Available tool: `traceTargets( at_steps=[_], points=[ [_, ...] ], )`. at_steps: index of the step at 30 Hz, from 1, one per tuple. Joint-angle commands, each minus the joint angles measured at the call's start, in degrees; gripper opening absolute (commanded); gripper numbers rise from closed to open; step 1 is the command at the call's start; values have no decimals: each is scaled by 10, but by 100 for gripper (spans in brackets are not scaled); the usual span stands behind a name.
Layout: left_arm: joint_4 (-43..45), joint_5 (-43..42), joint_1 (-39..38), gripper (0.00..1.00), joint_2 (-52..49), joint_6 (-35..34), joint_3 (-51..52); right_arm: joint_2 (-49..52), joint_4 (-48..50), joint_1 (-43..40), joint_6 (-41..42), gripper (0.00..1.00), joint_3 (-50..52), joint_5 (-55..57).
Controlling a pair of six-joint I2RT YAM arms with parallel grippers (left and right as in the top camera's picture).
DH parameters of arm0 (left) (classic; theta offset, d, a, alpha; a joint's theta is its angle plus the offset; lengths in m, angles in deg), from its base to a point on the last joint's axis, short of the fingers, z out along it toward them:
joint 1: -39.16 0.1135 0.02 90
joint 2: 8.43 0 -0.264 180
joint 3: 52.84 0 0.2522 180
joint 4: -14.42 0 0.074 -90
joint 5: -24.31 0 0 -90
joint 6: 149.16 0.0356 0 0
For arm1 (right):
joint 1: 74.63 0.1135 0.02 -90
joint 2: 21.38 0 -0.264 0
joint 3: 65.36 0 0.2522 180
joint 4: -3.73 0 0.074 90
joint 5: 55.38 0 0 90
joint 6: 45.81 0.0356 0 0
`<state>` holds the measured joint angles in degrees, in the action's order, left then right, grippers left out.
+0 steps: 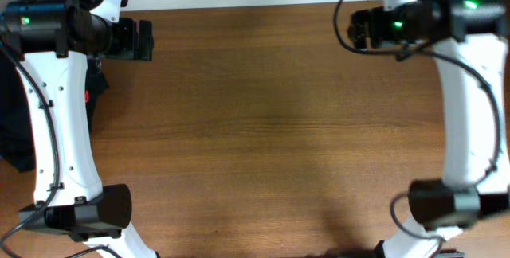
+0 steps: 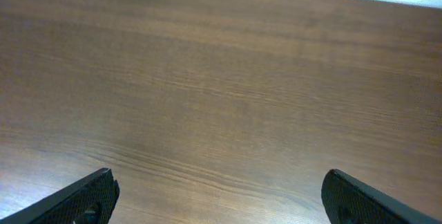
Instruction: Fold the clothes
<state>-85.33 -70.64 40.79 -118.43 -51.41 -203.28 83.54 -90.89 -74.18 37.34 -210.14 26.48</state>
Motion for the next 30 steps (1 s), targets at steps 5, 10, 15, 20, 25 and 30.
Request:
traceTargets(
  at_steps=[5, 10, 15, 20, 25, 30],
  points=[
    [-5, -19, 1, 100, 18, 5, 54, -116, -18, -13, 14, 99, 64, 31],
    [31, -19, 2, 99, 85, 6, 155, -251, 60, -13, 19, 99, 263, 32],
    [141, -19, 2, 99, 236, 16, 360, -436, 205, -13, 44, 99, 529, 40],
    [284, -19, 2, 99, 467, 16, 625, -624, 264, -13, 44, 99, 733, 40],
    [331, 0, 2, 99, 661, 16, 795, -750, 248, -13, 44, 98, 796, 39],
    [311, 2, 2, 99, 738, 16, 845, -769, 247, -13, 44, 99, 796, 39]
  ],
)
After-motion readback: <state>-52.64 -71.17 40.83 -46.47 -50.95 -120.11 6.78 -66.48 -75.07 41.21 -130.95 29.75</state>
